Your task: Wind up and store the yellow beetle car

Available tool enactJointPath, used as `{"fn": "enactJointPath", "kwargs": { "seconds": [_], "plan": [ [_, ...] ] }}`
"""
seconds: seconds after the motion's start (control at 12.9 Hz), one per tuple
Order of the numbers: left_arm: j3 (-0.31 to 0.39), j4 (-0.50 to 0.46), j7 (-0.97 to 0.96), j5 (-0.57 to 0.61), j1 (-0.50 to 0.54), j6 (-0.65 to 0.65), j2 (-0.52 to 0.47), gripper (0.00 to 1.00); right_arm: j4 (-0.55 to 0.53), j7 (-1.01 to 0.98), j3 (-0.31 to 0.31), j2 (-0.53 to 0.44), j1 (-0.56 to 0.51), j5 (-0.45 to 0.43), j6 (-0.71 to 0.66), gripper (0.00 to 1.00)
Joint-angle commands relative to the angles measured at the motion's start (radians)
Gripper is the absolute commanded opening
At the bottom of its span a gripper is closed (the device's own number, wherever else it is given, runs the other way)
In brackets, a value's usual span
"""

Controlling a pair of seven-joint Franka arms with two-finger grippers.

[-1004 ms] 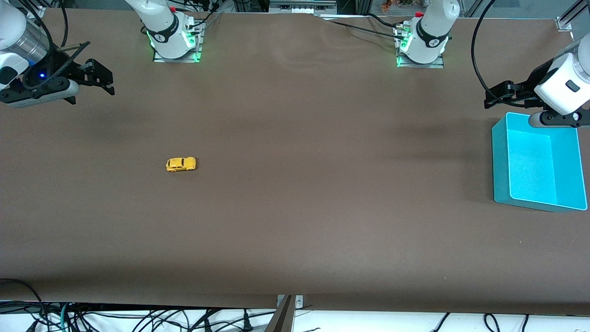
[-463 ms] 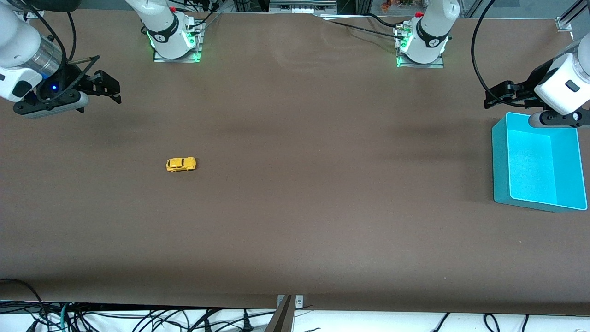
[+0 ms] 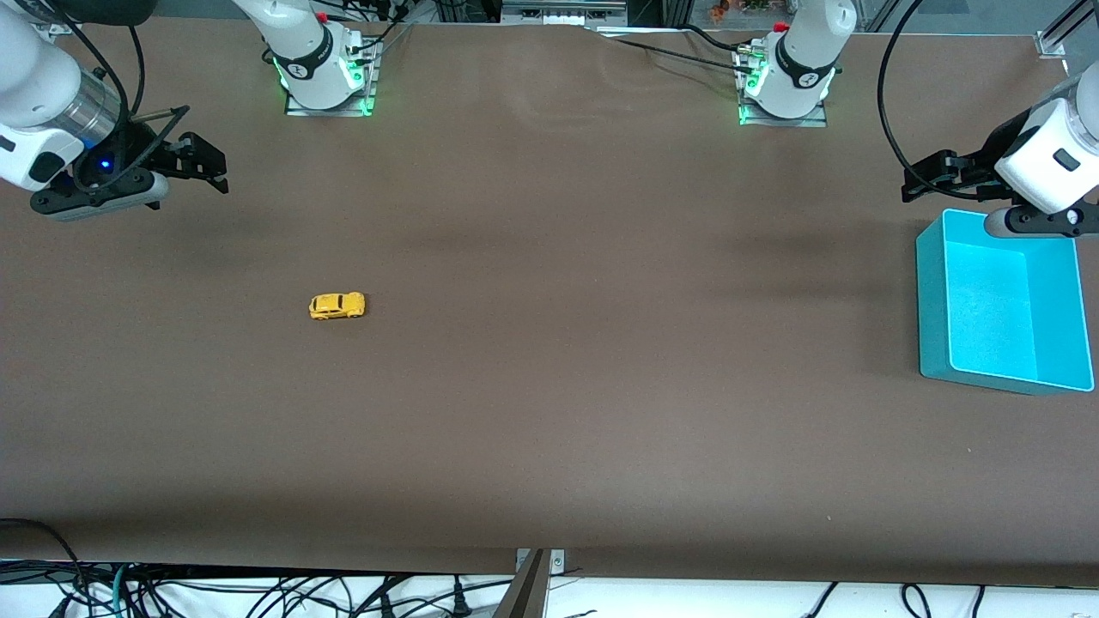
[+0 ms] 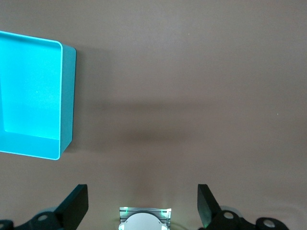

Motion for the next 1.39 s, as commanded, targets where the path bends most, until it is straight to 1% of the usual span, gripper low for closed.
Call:
{"fn": "enactJointPath", "kwargs": {
  "seconds": [0.0,0.23,0.39,0.62,0.85,1.08,1.16,1.31],
  "plan": [
    [0.0,0.01,0.006,-0.013,-0.002,-0.006,-0.002,1.0,0.023,0.014,-0.003,-0.026,0.008,0.008,-0.052,1.0],
    [0.0,0.01,0.006,-0.013,-0.002,-0.006,0.0,1.0,0.037,0.014,-0.001,-0.026,0.008,0.01,-0.09,1.0],
    [0.0,0.01,0.006,-0.013,-0.003,-0.006,0.0,1.0,0.039,0.014,0.0,-0.026,0.008,0.01,-0.092,1.0],
    [0.0,0.012,0.006,-0.013,-0.003,-0.006,0.0,1.0,0.069,0.014,0.0,-0.025,0.008,0.01,-0.123,1.0],
    [0.0,0.012,0.006,-0.013,-0.003,-0.006,0.0,1.0,0.069,0.014,0.0,-0.022,0.008,0.012,-0.123,1.0],
    [0.0,0.012,0.006,-0.011,-0.003,-0.006,0.0,1.0,0.025,-0.023,0.002,0.0,0.008,0.016,-0.107,1.0],
    [0.0,0.012,0.006,-0.013,-0.003,-0.006,0.0,1.0,0.007,-0.093,0.009,0.014,0.008,0.016,-0.094,1.0],
    [0.0,0.012,0.008,-0.013,-0.003,-0.006,0.0,1.0,-0.085,-0.246,0.014,0.024,0.008,0.016,0.042,1.0]
  ]
}}
